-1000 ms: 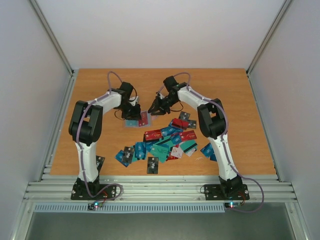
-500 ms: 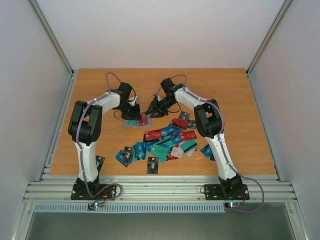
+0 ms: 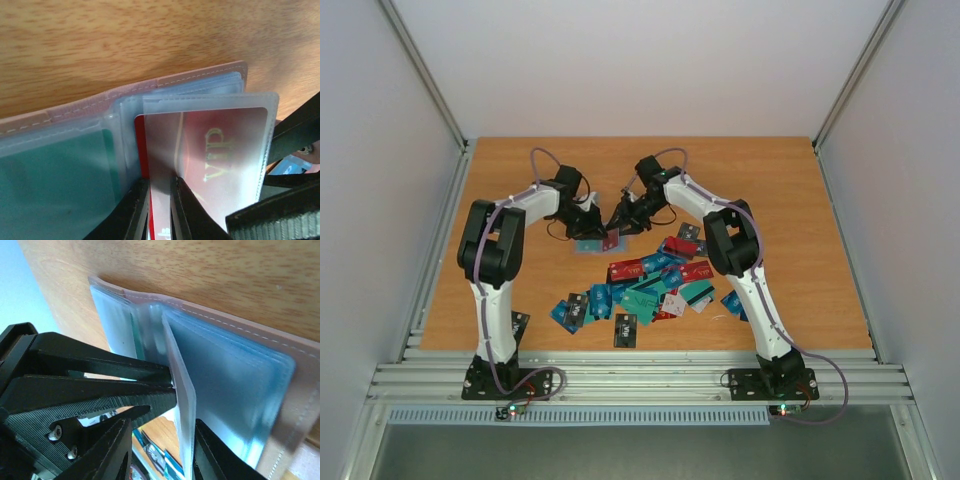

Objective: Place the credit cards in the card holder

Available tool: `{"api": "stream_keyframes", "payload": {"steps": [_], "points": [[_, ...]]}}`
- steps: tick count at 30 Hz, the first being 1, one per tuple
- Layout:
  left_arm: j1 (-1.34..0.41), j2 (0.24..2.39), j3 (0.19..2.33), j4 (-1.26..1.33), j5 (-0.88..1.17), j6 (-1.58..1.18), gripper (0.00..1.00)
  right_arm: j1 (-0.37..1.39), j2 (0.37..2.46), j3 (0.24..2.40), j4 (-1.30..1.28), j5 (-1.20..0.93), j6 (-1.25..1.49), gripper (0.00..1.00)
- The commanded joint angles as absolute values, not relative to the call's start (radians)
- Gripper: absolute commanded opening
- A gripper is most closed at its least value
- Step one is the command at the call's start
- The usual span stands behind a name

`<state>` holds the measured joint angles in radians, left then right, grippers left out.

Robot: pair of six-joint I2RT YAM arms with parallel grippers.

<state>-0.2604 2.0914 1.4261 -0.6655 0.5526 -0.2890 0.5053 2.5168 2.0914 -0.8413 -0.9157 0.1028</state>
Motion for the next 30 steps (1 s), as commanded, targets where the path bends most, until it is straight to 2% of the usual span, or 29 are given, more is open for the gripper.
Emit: {"api": "stream_keyframes", "payload": {"steps": [1,13,25,30], "points": [[-0.265,2.148,1.408,-0.597,0.644,-0.321,0.15,0.512,2.540,2.146,-0.881,-0.913,0.097,0.29],[-0.266,2.164,1.423,-0.532,0.800,-0.441,0.16,0.512,2.542,2.220,-0.983,-0.865,0.073,0.27],[-0.216,2.065,1.424,-0.633,0.751,-0.447,0.39,0.531,2.543,2.248,-0.951,-0.903,0.138,0.27],[-0.170,2.008,1.377,-0.627,0.760,-0.461,0.42,0.545,2.562,2.279,-0.954,-0.907,0.157,0.27]]}}
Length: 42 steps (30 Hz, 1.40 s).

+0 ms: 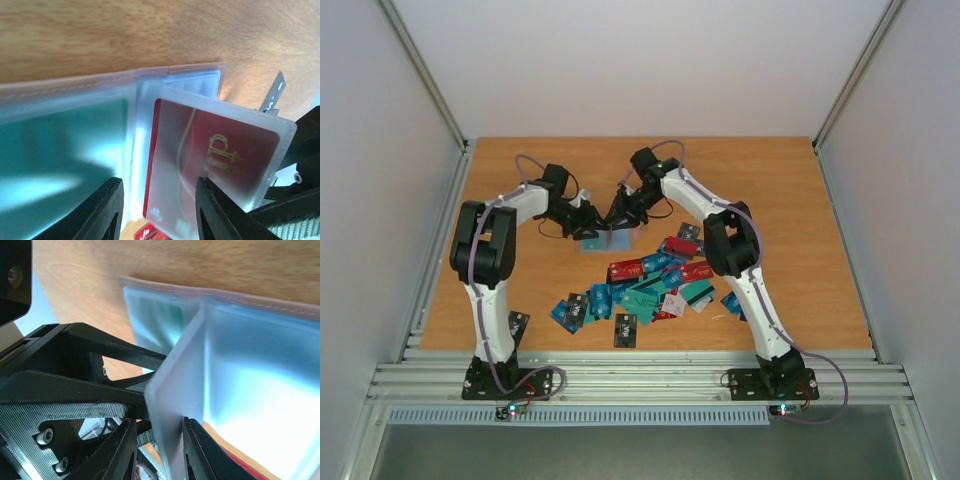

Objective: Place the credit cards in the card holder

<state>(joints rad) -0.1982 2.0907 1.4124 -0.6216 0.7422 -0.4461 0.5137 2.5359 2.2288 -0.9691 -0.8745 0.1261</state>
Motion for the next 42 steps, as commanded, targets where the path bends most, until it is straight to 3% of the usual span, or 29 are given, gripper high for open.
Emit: {"api": "stream_keyframes", "payload": {"steps": [1,17,27,32,42], "points": [[-0.161,1.997,1.369,-0.625,0.762,-0.464,0.43,0.548,2.567,2.288,-0.957,-0.907,0.160,0.27],[0.025,1.772,1.166,-0.655,0.674,-0.391,0.51,0.594,2.693,2.486,-1.009,-0.944,0.182,0.27],[-0.023,1.727,1.192,-0.743,0.663,-0.333,0.53,0.595,2.519,2.484,-1.171,-0.829,-0.035,0.28],[-0.130,1.685,1.206,-0.831,0.578,-0.301,0.52,0.595,2.319,2.249,-1.166,-0.712,-0.083,0.28],[-0.414,1.548,1.152,-0.919,0.512,-0.339,0.50,0.592,1.746,1.382,-0.752,-0.695,0.129,0.36]]}}
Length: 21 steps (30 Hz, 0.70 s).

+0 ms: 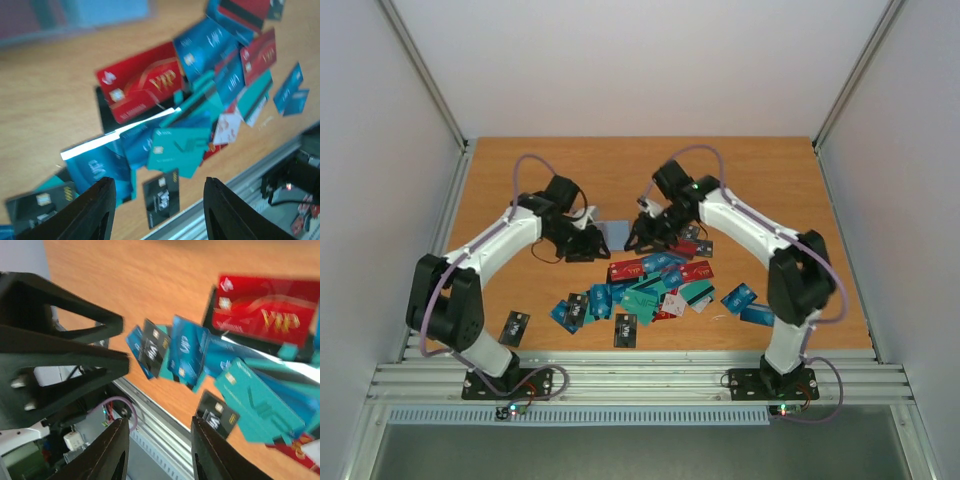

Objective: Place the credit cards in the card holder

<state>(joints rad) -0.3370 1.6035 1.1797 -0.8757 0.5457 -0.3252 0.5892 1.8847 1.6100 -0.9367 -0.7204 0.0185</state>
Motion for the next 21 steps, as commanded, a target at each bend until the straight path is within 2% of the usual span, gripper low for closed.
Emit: {"api": "stream_keyframes", "payload": {"steps": [1,7,12,21], "points": [[-0.440,1.544,1.143,-0.917,0.511,-0.349,0.50,0.591,1.696,1.314,-0.711,-0.699,0.160,0.36],[-0.559,1.527,1.045,-0.832,0.517,-0.419,0.47,0.592,1.468,1.022,-0.598,-0.685,0.275,0.40],[-0.635,1.561,0.981,-0.760,0.514,-0.455,0.43,0.594,1.303,0.891,-0.619,-0.662,0.300,0.40],[-0.694,1.693,0.998,-0.680,0.531,-0.413,0.39,0.647,1.156,0.716,-0.583,-0.682,0.396,0.41]]}}
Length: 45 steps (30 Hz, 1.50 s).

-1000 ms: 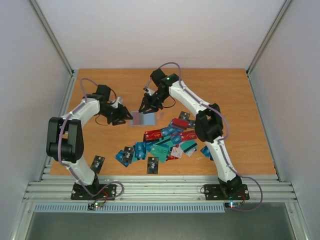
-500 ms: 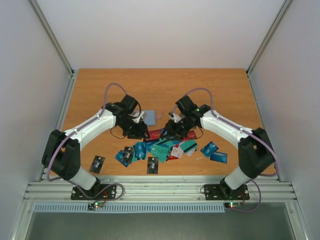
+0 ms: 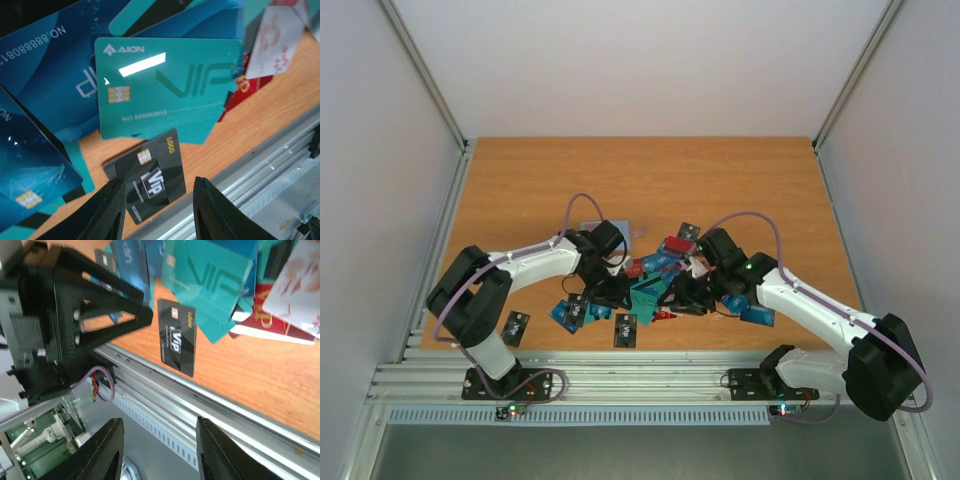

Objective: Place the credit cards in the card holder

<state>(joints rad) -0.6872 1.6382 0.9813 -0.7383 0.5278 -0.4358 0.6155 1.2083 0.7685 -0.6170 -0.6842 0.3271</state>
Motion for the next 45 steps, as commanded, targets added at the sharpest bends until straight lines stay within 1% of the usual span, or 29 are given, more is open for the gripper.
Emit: {"api": "stream_keyframes", "payload": {"steps": [1,6,12,28,40,45], "points": [[-0.697,1.704,1.003,-0.679,0.531,-0.408,0.39,0.656,1.145,0.697,-0.572,-0.679,0.411,0.41],[-0.702,1.743,1.011,-0.667,0.521,-0.395,0.39,0.689,1.119,0.614,-0.501,-0.660,0.478,0.41],[-0.715,1.771,1.005,-0.655,0.526,-0.379,0.39,0.708,1.124,0.609,-0.496,-0.642,0.488,0.41],[-0.759,1.695,0.865,-0.544,0.544,-0.462,0.39,0.767,1.162,0.576,-0.465,-0.626,0.513,0.42],[-0.760,1.641,0.976,-0.618,0.535,-0.440,0.40,0.790,1.221,0.526,-0.392,-0.640,0.510,0.43],[-0.760,1.682,0.993,-0.620,0.537,-0.418,0.40,0.793,1.238,0.501,-0.362,-0.644,0.517,0.43]]}}
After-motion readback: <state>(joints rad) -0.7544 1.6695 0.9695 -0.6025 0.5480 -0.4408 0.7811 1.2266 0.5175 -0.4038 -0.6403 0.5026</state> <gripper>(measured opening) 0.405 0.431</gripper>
